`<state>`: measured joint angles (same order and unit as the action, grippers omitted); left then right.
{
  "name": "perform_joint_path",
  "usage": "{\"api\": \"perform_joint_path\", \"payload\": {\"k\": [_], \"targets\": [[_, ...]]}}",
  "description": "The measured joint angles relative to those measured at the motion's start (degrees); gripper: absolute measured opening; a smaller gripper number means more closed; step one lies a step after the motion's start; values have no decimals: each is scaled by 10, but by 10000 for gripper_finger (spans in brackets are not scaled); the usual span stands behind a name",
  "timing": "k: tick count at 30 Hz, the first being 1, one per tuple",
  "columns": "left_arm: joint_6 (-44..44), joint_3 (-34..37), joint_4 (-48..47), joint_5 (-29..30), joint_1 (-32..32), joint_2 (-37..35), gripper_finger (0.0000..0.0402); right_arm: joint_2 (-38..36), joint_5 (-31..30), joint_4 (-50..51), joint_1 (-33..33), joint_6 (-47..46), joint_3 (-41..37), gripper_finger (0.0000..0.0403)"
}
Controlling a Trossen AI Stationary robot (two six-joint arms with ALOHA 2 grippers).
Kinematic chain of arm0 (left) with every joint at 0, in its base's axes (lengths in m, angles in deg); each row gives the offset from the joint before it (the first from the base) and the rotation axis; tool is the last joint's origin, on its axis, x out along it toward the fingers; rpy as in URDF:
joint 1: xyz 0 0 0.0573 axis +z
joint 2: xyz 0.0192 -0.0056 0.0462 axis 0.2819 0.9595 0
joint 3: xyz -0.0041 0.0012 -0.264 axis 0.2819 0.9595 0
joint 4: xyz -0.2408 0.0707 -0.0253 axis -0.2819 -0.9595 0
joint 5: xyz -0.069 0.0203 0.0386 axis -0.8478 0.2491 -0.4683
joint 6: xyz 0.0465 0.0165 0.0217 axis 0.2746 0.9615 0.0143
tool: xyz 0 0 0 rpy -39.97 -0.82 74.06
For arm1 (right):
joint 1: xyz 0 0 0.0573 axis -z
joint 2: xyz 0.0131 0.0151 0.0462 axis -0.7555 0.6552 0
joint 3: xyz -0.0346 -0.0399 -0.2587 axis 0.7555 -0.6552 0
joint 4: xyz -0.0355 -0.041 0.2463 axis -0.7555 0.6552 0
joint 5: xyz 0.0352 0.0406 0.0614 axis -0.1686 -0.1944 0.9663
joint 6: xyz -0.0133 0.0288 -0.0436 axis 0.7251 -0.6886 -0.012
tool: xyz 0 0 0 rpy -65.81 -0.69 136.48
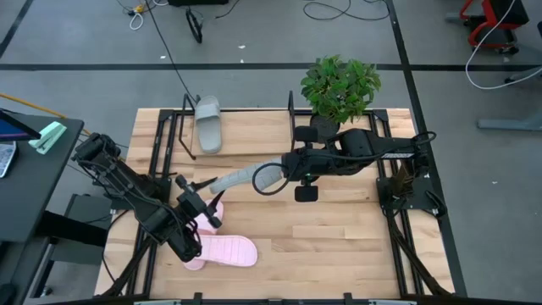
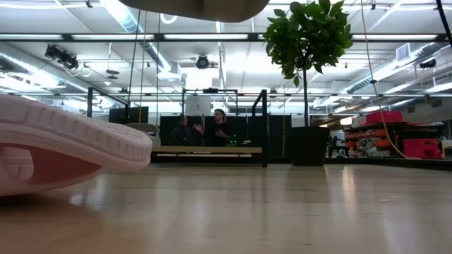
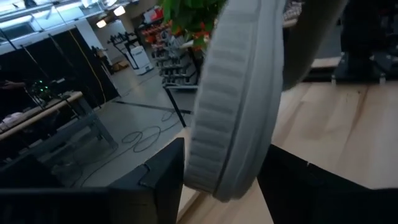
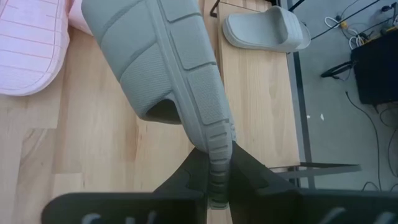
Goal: Pick and place slides into the shelf
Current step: Put the gray slipper on the shelf
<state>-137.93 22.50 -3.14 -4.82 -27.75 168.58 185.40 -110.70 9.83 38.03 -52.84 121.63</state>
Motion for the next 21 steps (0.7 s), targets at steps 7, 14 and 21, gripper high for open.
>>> {"api": "perform_joint_path", "payload": {"k": [7, 14, 21], "targets": [[1, 0, 2, 11, -1, 0, 193, 0, 4, 1, 4, -12, 0, 32], [-9, 0, 4, 13, -1, 0, 131, 0, 29, 4, 13, -24, -11, 32], [-9, 0, 3, 10, -2, 0, 57, 0, 39, 4, 13, -24, -26, 35]]}}
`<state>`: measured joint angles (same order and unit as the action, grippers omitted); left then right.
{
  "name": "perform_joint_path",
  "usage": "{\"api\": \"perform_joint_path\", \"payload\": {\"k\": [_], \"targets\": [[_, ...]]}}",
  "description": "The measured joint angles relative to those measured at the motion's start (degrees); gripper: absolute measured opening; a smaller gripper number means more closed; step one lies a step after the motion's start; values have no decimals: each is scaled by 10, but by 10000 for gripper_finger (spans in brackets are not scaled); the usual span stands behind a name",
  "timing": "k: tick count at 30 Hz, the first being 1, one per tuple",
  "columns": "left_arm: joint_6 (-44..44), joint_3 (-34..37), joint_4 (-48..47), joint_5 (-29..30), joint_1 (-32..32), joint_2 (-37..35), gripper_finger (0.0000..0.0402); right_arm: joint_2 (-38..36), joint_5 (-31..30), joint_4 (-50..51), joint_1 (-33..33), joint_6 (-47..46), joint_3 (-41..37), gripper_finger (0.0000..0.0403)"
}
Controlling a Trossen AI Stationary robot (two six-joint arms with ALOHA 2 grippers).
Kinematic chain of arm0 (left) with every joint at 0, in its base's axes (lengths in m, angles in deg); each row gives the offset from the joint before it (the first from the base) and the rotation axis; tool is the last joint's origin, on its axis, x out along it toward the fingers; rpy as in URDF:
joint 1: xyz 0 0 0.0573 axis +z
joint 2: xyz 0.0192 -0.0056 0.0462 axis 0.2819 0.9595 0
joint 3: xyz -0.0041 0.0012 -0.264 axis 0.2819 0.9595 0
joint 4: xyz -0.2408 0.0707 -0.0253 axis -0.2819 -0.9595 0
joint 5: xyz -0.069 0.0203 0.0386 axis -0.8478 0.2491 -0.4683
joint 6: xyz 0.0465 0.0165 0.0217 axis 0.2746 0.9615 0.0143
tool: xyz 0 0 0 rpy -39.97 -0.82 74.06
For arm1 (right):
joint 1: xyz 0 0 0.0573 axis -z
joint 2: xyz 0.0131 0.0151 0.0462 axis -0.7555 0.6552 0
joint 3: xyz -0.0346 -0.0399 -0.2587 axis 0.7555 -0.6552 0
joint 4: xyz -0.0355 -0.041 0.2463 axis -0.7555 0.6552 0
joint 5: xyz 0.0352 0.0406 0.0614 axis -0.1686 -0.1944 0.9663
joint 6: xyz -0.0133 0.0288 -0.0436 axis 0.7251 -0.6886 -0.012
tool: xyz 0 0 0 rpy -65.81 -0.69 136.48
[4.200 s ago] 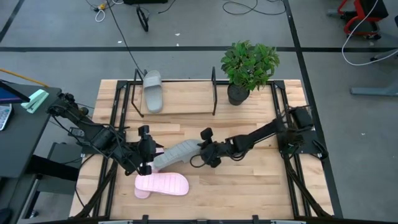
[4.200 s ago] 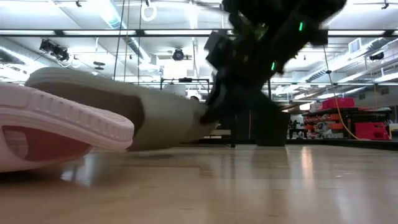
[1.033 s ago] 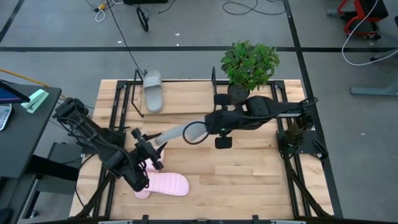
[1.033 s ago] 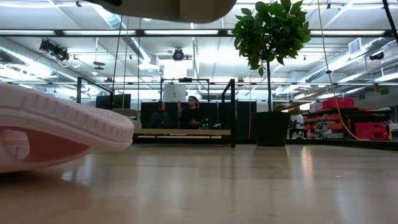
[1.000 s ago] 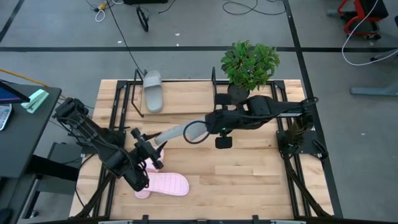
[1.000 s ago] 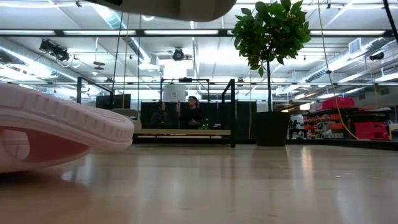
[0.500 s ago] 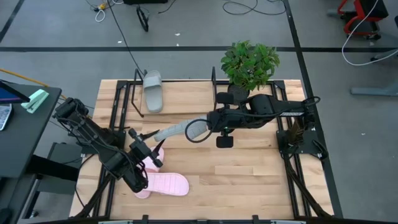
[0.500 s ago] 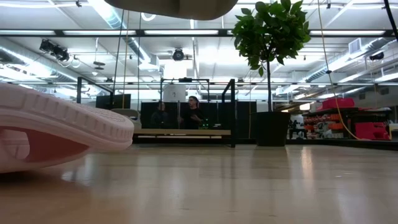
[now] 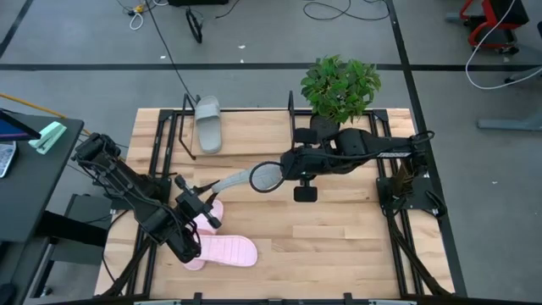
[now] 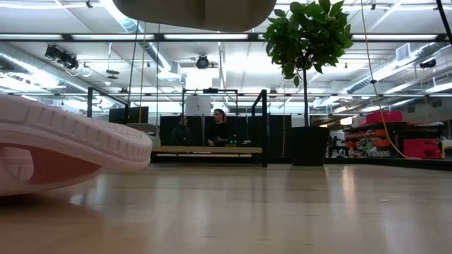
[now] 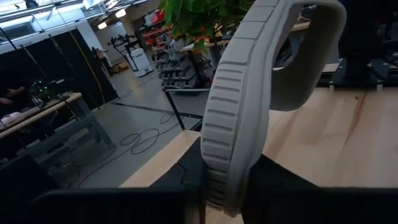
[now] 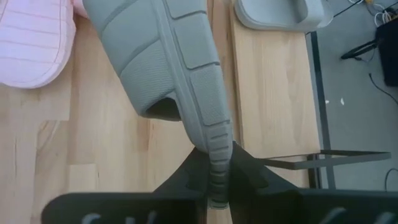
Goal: Pick and place slides into the shelf
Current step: Put the gray slipper on the shelf
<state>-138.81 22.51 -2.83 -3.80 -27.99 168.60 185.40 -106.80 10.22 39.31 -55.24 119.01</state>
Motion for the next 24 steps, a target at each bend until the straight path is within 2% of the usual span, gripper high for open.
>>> {"api": "perform_joint_path", "payload": {"k": [6, 10, 13, 19, 24], "targets": [[-34, 0, -7, 1, 0, 0, 57, 0, 1, 5, -9, 67, 2, 115], [-133, 0, -53, 14, 0, 0, 57, 0, -7, 10, -24, 159, 5, 168], [-232, 0, -90, 26, 0, 0, 56, -2, -52, 10, -40, 199, 5, 197], [-404, 41, -81, 53, 5, 0, 56, -17, -166, 13, -81, 224, 6, 224], [-555, 128, 21, 48, 20, 0, 56, -35, -207, 15, -121, 221, 6, 222]]}}
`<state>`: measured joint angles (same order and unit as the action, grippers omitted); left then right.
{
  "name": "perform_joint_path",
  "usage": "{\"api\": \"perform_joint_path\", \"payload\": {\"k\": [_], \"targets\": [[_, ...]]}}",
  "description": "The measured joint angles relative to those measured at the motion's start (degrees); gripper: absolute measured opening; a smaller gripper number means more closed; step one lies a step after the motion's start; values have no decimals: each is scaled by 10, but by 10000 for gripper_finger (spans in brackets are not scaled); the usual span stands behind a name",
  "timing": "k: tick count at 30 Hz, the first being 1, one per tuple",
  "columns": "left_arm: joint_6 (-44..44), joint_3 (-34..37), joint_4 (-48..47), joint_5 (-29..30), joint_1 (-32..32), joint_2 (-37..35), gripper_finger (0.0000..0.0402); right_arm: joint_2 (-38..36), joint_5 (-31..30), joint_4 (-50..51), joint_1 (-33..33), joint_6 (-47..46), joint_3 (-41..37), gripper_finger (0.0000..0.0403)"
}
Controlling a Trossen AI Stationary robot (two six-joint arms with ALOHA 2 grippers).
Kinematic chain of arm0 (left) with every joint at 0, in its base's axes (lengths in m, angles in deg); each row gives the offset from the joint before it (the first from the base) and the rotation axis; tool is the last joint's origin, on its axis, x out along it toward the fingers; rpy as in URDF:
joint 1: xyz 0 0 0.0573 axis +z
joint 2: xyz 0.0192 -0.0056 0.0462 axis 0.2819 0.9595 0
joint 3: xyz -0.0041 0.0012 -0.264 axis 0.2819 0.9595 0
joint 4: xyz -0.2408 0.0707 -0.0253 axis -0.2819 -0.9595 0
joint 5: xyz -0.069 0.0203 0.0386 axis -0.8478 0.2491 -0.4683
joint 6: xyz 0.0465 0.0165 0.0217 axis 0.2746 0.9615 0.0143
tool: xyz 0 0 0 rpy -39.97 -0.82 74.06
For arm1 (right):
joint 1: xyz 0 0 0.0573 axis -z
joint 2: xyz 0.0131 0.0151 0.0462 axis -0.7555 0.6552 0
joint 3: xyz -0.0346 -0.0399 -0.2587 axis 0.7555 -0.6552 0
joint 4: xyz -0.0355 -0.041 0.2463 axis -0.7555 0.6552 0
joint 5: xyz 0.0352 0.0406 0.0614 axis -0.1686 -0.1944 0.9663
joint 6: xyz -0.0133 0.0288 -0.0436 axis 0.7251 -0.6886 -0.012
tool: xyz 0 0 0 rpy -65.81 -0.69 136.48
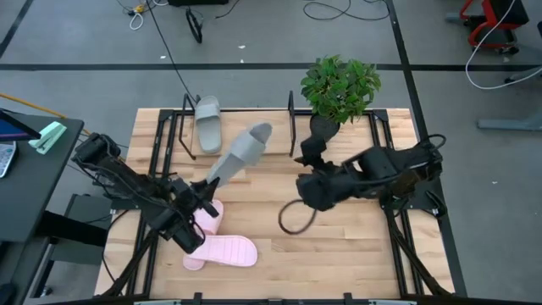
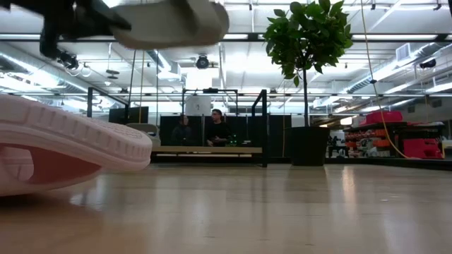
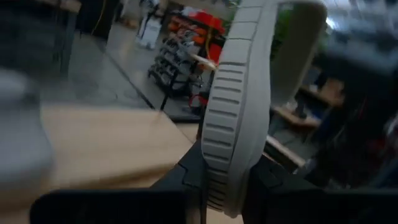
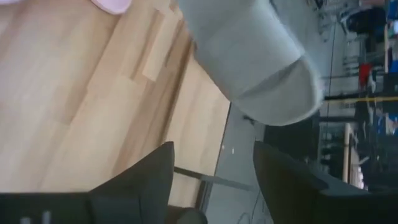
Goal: Pick and place slides into the shelf
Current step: Put the gray slipper on the shelf
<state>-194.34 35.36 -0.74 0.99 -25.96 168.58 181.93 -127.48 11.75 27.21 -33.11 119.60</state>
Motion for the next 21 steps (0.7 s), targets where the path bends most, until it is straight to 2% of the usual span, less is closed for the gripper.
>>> {"api": "perform_joint_path", "payload": {"k": [3, 6, 10, 14, 18, 21], "targets": [[-67, 52, 108, 0, 12, 0, 56, -4, -1, 2, -20, 1, 0, 218], [-74, 90, 225, -1, 21, 0, 56, -3, -2, 2, -32, 9, -6, 213], [-74, 103, 280, 0, 23, 0, 56, -1, -17, -9, -30, 38, -64, 213], [-111, 103, 285, 0, 16, 0, 56, 0, -108, -39, -21, 61, -156, 213], [-154, 103, 293, 0, 13, 0, 55, 0, -233, -130, -7, 62, -243, 213], [-150, 103, 324, 0, 17, 0, 55, 0, -282, -218, 14, 40, -280, 213]]}}
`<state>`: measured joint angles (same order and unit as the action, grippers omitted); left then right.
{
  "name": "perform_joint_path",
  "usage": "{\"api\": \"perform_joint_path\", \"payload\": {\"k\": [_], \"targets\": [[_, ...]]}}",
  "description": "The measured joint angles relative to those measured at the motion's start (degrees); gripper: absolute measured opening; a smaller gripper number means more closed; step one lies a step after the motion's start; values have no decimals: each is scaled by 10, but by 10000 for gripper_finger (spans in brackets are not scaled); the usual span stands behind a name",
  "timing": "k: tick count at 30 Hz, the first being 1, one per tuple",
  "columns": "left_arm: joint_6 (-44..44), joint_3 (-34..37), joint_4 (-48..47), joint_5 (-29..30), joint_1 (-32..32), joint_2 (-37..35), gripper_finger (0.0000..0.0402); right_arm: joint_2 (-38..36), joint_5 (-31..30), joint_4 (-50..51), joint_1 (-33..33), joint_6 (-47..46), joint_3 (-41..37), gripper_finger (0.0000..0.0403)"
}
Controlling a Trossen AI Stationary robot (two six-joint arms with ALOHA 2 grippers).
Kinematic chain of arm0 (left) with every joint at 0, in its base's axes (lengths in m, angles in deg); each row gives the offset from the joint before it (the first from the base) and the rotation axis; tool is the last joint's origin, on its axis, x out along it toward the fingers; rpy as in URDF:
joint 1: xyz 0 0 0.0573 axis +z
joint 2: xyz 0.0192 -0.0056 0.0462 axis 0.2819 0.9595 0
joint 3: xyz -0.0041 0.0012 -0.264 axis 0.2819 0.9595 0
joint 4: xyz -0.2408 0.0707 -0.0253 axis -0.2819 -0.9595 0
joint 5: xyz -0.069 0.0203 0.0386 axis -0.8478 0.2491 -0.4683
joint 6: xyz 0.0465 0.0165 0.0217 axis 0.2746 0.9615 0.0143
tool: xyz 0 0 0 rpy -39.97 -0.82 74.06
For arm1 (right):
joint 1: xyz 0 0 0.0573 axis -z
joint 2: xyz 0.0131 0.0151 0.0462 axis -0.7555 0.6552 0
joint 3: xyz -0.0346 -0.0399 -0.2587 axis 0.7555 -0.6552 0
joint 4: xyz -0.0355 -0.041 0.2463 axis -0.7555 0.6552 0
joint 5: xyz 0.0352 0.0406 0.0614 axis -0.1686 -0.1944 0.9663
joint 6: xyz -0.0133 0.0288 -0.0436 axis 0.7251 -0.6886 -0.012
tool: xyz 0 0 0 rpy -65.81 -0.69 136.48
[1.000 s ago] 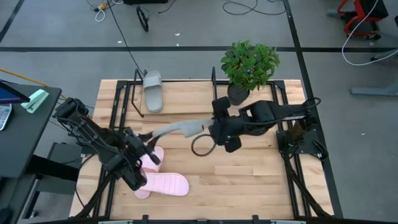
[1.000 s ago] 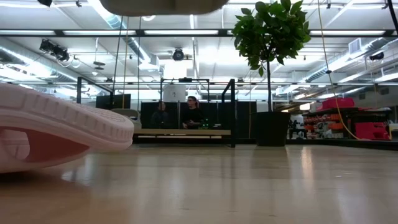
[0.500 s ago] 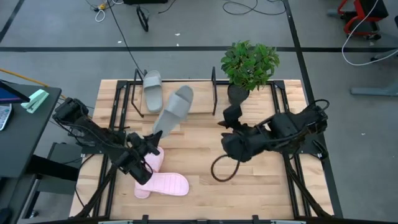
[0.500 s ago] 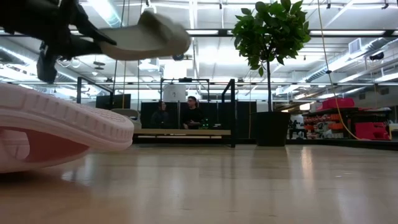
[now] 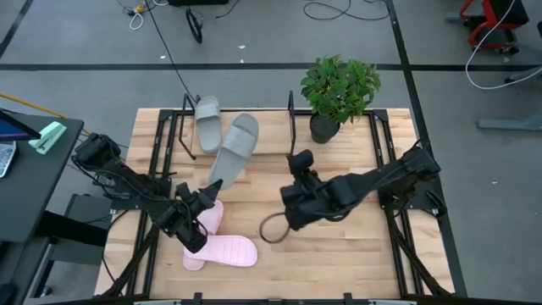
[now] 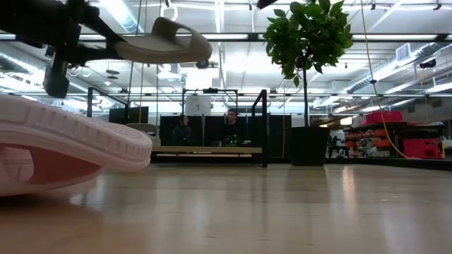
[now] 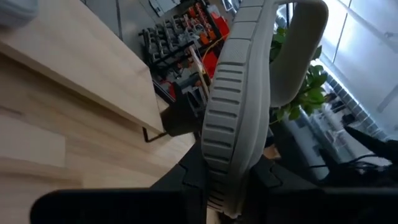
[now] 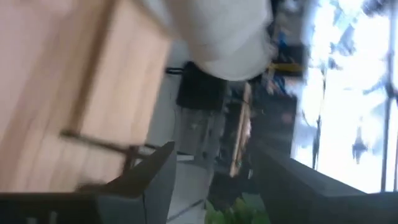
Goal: Pick and place slides into the shelf
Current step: Put the gray slipper on the shelf
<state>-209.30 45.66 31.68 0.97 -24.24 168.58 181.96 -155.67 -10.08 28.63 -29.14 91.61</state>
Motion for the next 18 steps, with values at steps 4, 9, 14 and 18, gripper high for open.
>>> {"api": "perform_joint_path", "payload": {"k": [4, 9, 14, 18], "targets": [[4, 0, 16, 0, 10, 0, 55, 0, 12, -92, 39, -113, -8, 213], [18, 0, 28, 1, 28, 0, 55, -4, 139, -225, 83, -163, -8, 206], [20, 0, 32, 0, 40, 0, 55, 10, 260, -351, 99, -66, -8, 189], [47, 0, 49, 1, 44, 0, 55, 25, 306, -402, 103, 5, -8, 181]]}}
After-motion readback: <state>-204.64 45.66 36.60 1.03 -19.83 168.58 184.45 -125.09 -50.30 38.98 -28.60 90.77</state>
